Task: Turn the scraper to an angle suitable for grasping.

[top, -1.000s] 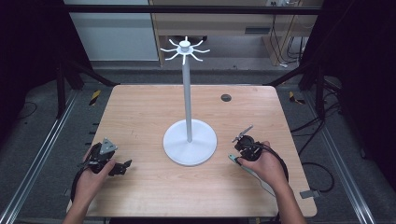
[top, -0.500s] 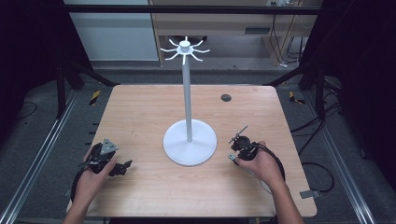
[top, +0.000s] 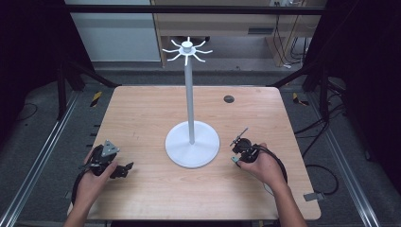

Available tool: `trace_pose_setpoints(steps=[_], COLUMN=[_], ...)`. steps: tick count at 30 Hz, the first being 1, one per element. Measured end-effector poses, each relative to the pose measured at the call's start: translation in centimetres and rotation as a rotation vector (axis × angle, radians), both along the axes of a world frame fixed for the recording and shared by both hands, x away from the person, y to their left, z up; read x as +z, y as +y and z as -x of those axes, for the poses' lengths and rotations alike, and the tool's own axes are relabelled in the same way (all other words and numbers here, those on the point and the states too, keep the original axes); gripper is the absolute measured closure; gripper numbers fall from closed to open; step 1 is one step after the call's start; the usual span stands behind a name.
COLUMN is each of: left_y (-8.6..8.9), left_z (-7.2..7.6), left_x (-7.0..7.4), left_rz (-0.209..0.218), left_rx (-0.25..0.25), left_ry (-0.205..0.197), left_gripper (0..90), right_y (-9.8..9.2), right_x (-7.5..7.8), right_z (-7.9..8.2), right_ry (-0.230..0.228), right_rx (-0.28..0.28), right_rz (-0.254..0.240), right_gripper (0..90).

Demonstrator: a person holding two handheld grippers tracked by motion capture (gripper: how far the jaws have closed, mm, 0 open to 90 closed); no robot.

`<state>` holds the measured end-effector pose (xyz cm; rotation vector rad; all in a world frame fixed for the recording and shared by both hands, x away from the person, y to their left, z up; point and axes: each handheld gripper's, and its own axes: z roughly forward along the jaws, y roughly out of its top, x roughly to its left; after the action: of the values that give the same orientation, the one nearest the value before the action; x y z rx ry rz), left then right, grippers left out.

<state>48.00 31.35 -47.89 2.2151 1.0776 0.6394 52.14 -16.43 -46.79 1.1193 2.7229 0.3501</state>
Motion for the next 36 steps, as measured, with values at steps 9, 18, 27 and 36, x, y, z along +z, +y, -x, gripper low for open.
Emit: trace_pose_setpoints(steps=[9, 18, 27, 36], left_y=[0.0, -0.1, 0.0, 0.0], left_z=[0.0, 0.0, 0.1, 0.0], left_x=[0.0, 0.0, 0.0, 0.1], left_rz=[0.001, 0.002, 0.021, 0.029], left_rx=[0.003, 0.001, 0.002, 0.004], left_ry=[0.000, 0.005, 0.002, -0.002], left_gripper=[3.6, 3.6, 3.6, 3.6], right_y=[-0.7, -3.6, -5.2, -5.7], right_x=[1.0, 4.7, 7.8, 11.2], right_z=[0.4, 1.9, 3.4, 3.5], right_ry=[-0.049, -0.200, -0.319, -0.436], right_rx=[-0.029, -0.117, -0.150, -0.172], right_rz=[-0.061, -0.279, -0.378, -0.451], right_gripper=[74.2, 74.5, 74.5, 74.5])
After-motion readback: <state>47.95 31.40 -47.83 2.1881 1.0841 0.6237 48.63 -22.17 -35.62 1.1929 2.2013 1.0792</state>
